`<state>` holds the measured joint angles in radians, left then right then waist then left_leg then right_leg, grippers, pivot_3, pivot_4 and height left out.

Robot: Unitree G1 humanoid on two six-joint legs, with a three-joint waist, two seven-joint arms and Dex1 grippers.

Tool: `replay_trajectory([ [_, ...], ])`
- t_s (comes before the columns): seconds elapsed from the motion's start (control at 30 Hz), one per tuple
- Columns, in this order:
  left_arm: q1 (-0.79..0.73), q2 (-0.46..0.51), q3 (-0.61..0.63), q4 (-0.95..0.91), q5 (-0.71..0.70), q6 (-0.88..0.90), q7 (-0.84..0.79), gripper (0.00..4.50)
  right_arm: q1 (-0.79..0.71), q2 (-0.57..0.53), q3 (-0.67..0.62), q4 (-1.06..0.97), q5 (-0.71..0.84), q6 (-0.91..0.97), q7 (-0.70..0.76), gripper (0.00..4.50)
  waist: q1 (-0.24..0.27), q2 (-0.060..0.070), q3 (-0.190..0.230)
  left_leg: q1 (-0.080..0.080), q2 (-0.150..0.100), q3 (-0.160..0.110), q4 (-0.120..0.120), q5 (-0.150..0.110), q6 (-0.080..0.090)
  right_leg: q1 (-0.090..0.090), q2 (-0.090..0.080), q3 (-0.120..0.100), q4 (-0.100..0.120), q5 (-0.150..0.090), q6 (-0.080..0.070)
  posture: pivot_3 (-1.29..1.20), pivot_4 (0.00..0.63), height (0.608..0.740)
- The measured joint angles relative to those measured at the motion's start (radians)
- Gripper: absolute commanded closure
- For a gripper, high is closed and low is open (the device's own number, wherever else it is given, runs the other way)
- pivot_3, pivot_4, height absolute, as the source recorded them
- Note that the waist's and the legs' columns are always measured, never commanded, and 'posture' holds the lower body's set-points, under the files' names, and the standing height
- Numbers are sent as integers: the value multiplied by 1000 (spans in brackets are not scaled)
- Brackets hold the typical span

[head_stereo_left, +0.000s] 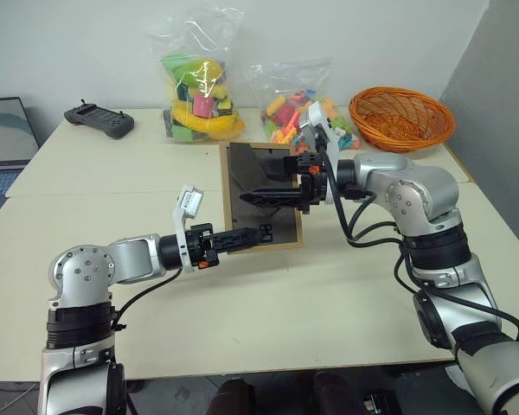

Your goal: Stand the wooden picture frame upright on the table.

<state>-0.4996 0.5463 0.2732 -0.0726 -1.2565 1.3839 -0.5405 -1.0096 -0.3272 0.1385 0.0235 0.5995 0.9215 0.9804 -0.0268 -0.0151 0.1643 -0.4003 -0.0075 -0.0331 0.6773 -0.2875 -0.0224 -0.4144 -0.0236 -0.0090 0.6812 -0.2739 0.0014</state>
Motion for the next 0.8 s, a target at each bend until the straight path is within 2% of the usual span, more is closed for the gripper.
replay_trajectory([
  [0.3, 17, 0, 0, -16, -5, 0, 3, 3209, 1, -31, -85, 18, 150, 136, 45, 9, 0, 0, 0, 0, 0, 0, 0, -1, 1, 0, 0, 0, 0, 0, 0, 0, 150, 740],
  [0.6, 25, 1, 1, -19, -11, 0, 8, 3209, 6, -133, -102, 102, 161, 145, 110, 9, 1, 0, 0, 0, 0, 0, 0, -1, 2, 0, 0, 0, 0, 0, 0, 0, 150, 740],
  [0.7, 26, 1, 1, -19, -14, 0, 8, 3209, 22, -164, -98, 121, 120, 88, 119, 9, 0, 0, 0, 0, 0, 0, 0, -1, 2, 0, 0, 0, 0, 0, 0, 0, 150, 740],
  [0.8, 25, 1, 8, -15, -41, 8, 26, 3209, 63, -216, -62, 155, -41, -147, 116, 9, 0, -1, 0, 0, 0, 1, 0, -1, 2, 0, 0, 0, 0, 0, 0, 0, 150, 740],
])
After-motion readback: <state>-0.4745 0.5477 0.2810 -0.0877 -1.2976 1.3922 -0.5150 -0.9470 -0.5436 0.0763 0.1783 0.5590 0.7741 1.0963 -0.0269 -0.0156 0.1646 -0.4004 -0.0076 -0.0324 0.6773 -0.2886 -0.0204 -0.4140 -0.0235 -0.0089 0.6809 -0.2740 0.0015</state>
